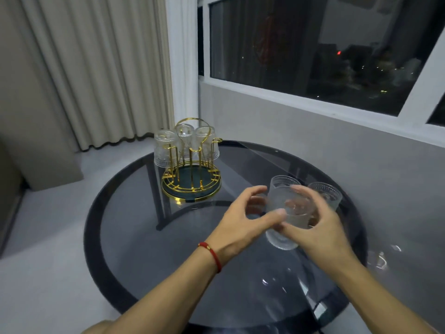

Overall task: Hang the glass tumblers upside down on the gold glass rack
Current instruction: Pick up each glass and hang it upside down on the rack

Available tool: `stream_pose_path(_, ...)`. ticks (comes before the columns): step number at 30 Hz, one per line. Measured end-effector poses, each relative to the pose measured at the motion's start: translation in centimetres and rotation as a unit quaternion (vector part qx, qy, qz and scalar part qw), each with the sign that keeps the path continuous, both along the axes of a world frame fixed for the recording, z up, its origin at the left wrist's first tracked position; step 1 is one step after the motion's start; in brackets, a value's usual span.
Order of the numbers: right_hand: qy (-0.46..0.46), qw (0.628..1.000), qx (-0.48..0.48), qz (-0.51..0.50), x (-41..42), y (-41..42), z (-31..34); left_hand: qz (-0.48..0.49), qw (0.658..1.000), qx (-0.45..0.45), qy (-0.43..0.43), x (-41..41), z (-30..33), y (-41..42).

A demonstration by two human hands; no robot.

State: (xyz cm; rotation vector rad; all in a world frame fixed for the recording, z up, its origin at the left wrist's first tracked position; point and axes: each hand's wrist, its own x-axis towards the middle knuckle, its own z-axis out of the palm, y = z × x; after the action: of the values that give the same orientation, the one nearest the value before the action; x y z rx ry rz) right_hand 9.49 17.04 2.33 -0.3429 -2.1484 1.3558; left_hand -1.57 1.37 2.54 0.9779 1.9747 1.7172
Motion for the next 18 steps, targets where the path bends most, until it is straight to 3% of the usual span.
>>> stream_pose_path(3,-0.048,0.995,0.055,0.066,-2.0,-1.2,-0.5,-0.027,0.997,-0.060,0.041,-0.6,0.3,-0.8)
stream_pose_path(6,-0.070,0.988,0.092,0.099,-3.5,-1.6,-0.5,0.028,0.995,-0.070,0.071,-2.3,0.5,-2.0)
stream_pose_path(9,-0.086,0.987,0.055,0.122,-5.1,-1.8,-0.5,0.110,0.993,-0.031,0.015,-4.0,0.5,-3.5)
stream_pose_path(12,-0.108,0.979,-0.072,0.159,-6.9,-2.4,-1.7,0.144,0.985,0.044,-0.081,-5.6,0.7,-4.9)
stream_pose_path(15,-0.117,0.931,-0.294,0.180,-8.9,-4.2,-2.9,0.141,0.980,0.070,-0.124,-6.6,0.6,-5.6)
stream_pose_path(18,-0.096,0.896,-0.395,0.181,-10.2,-5.4,-2.8,0.129,0.975,0.090,-0.159,-7.6,-0.3,-5.6)
